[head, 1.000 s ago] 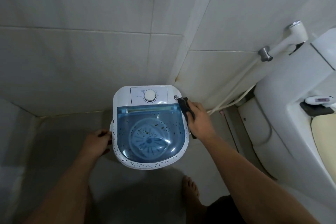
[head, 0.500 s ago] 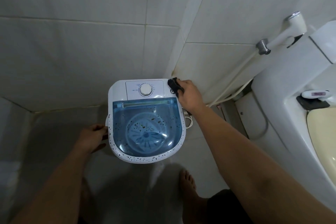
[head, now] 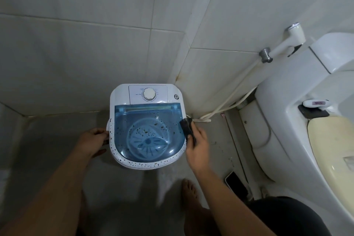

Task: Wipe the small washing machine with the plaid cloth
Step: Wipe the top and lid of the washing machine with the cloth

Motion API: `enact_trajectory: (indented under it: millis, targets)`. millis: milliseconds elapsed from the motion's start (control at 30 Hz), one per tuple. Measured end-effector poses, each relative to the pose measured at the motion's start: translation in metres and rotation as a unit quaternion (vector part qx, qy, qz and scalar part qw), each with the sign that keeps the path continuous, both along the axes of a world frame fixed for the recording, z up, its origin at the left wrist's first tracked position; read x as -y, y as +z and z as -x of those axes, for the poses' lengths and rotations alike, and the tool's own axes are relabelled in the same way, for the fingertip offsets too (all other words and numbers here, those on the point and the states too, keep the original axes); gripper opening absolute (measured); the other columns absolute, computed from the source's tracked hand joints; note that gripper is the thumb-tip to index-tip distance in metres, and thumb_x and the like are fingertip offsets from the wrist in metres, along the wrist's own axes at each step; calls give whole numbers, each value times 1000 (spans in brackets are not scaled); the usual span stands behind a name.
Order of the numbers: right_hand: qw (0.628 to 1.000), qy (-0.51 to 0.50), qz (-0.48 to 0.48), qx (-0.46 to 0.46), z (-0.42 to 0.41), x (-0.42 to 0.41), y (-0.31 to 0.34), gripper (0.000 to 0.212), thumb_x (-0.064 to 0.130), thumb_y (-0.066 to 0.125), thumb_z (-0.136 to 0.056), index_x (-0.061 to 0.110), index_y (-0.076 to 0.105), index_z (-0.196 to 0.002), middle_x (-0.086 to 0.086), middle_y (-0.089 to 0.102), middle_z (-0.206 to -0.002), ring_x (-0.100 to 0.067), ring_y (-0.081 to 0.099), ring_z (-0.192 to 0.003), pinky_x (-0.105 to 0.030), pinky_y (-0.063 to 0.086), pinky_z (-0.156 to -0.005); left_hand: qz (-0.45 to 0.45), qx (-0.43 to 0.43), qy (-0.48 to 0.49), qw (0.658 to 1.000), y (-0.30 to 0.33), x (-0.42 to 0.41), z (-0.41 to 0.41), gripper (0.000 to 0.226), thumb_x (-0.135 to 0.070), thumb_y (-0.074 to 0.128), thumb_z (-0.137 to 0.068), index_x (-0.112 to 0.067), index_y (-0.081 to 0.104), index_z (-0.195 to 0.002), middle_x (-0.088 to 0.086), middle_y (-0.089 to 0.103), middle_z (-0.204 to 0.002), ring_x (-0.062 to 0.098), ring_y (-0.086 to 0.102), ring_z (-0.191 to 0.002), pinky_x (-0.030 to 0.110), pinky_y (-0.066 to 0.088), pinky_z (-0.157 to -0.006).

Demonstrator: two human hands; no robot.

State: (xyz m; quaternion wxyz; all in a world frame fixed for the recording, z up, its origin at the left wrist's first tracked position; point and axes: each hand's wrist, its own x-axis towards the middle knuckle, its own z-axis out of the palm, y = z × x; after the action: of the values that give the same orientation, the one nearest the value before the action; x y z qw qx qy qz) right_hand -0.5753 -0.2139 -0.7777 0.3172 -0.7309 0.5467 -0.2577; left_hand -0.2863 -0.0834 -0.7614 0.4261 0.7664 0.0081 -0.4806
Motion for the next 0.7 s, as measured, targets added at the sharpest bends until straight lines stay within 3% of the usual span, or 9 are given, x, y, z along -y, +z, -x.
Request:
enact_trajectory:
  millis: [133,333,467,700]
  targets:
    - [999,-33,-17,25,4,-26,1,49,14,54,-100,21,50,-148,-1,51,-142,-12,51,-129,-29,39,-113,-1,1,-2,1000,-2,1,0,9,-15,56,-100,-15,63,-95,8,70,-103,23,65,-98,47,51,-98]
    - [992,40,-97,-72,-47,88,22,48,14,48,-96,24,56,-142,-10,65,-123,-26,64,-111,-36,50,-101,-2,-4,3,1000,-3,0,0,13,-18,57,-100,-21,64,-89,1,71,-96,16,66,-90,46,53,-95]
    - [991,37,-104,-71,-69,112,25,50,8,48,-96,18,55,-144,-5,67,-115,-22,64,-101,-24,46,-89,-5,-4,0,1000,-2,-1,0,16,-18,56,-100,-22,63,-87,-1,70,-94,19,65,-96,45,52,-96]
    - [998,-36,-59,-2,-34,43,0,48,10,52,-99,19,53,-146,-9,55,-131,-25,57,-121,-27,40,-105,-4,4,10,1000,0,0,3,14,-14,55,-100,-20,62,-90,4,69,-98,16,65,-90,41,52,-89]
